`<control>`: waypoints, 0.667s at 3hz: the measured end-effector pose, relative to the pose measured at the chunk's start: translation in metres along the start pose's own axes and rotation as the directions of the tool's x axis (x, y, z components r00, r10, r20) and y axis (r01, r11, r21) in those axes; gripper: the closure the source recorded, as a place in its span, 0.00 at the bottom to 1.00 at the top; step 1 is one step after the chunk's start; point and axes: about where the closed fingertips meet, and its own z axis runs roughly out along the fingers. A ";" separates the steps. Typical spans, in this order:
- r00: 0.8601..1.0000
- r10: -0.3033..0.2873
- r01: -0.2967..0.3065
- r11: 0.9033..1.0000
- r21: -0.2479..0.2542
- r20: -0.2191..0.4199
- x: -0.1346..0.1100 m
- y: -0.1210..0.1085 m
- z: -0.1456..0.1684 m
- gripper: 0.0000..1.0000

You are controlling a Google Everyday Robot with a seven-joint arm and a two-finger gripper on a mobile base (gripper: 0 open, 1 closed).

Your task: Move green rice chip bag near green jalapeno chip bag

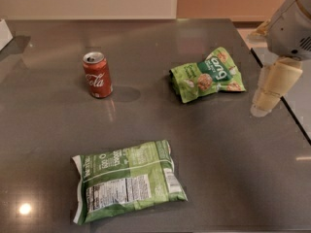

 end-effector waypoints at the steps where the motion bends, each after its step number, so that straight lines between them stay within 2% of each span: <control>1: 0.997 -0.045 0.046 0.999 -0.021 0.059 -0.014 -0.027 0.026 0.00; 2: 0.986 -0.121 0.127 0.991 -0.049 0.118 -0.028 -0.066 0.070 0.00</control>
Offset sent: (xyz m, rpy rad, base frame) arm 0.1272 0.0429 -0.0651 0.1209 0.0157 0.2391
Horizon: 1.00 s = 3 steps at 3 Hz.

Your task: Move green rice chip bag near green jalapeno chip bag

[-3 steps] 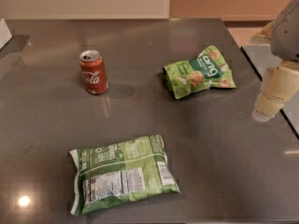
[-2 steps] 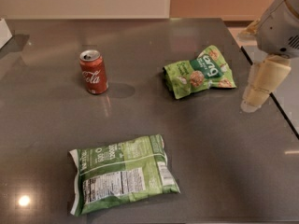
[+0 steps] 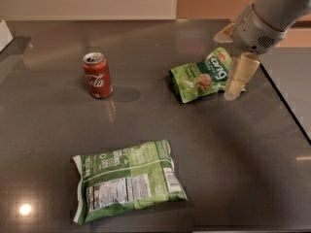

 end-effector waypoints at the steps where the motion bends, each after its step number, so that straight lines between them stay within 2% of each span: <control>1: 0.998 -0.064 0.064 0.997 -0.032 0.000 0.000 -0.029 0.032 0.00; 2: 0.994 -0.106 0.104 0.992 -0.078 -0.026 0.009 -0.051 0.060 0.00; 3: 0.990 -0.128 0.121 0.986 -0.114 -0.053 0.019 -0.064 0.078 0.16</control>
Offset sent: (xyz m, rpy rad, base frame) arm 0.0945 0.0043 -0.0689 -0.1104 0.0802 0.1663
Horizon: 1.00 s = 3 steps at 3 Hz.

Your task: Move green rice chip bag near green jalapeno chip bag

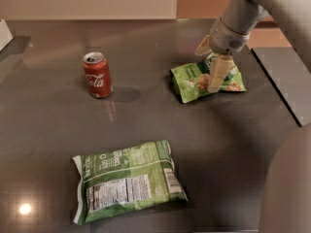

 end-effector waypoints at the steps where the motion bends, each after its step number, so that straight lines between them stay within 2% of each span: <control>1: 1.000 -0.015 0.014 1.000 -0.018 -0.021 0.007 -0.007 0.009 0.36; 2: 0.999 -0.025 0.025 0.999 -0.021 -0.026 0.008 -0.007 0.008 0.59; 3: 0.999 -0.030 0.030 0.999 -0.010 -0.020 -0.002 0.003 -0.008 0.82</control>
Offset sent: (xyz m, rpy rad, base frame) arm -0.0005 -0.0128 0.0005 -0.0498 0.0328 0.0420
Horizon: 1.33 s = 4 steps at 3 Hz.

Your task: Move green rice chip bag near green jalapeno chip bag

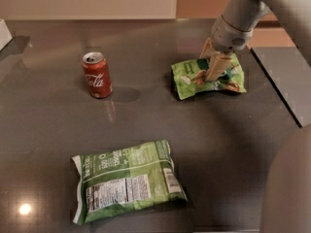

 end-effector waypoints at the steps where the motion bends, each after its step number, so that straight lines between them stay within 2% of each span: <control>1: 1.000 0.011 -0.011 1.000 -0.013 0.012 -0.018 0.024 -0.023 1.00; 2: 0.999 0.027 -0.024 0.998 -0.057 0.039 -0.036 0.060 -0.044 1.00; 4: 0.988 0.032 -0.014 0.993 -0.120 0.149 -0.063 0.127 -0.072 1.00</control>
Offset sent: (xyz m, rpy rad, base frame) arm -0.1396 0.0141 0.0644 0.0337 0.1887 0.0119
